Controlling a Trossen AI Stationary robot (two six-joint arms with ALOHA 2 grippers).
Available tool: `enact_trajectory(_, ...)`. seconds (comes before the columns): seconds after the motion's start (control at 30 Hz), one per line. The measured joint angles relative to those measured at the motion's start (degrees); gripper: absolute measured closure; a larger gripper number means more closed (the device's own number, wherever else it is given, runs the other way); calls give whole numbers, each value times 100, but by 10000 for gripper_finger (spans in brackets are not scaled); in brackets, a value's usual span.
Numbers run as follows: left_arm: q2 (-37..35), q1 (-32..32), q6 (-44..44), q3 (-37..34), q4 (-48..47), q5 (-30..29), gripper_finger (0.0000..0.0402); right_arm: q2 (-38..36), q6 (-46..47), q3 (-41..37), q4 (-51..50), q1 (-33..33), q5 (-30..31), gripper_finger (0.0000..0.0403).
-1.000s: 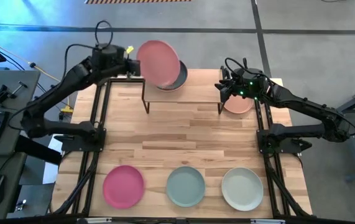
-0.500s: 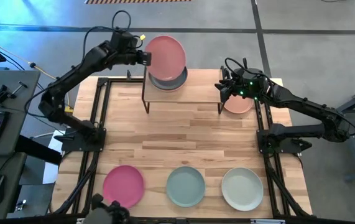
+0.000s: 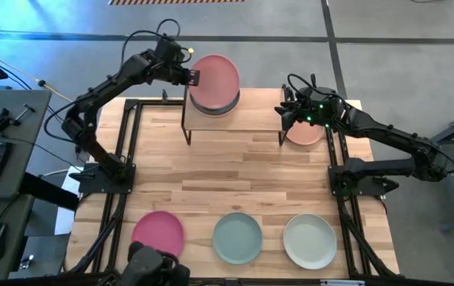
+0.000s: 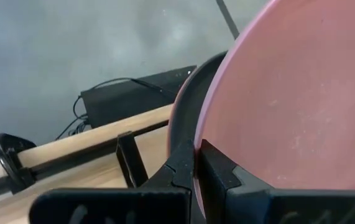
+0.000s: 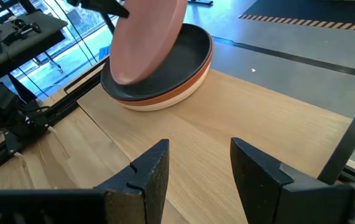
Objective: Place and stack plates onto a shelf
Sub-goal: Stack the light pink plate on top of the black plate on the shelf, then put the brown plate on the shelf
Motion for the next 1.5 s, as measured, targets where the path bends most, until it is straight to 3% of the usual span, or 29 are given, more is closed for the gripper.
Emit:
enact_trajectory(0.63,72,42,0,-2,-316,-77,397,0,20,0,-1,0,0,251)
enact_trajectory(1.5,-125,38,272,-9,-516,239,314,-5,-48,0,-3,2,-2,251)
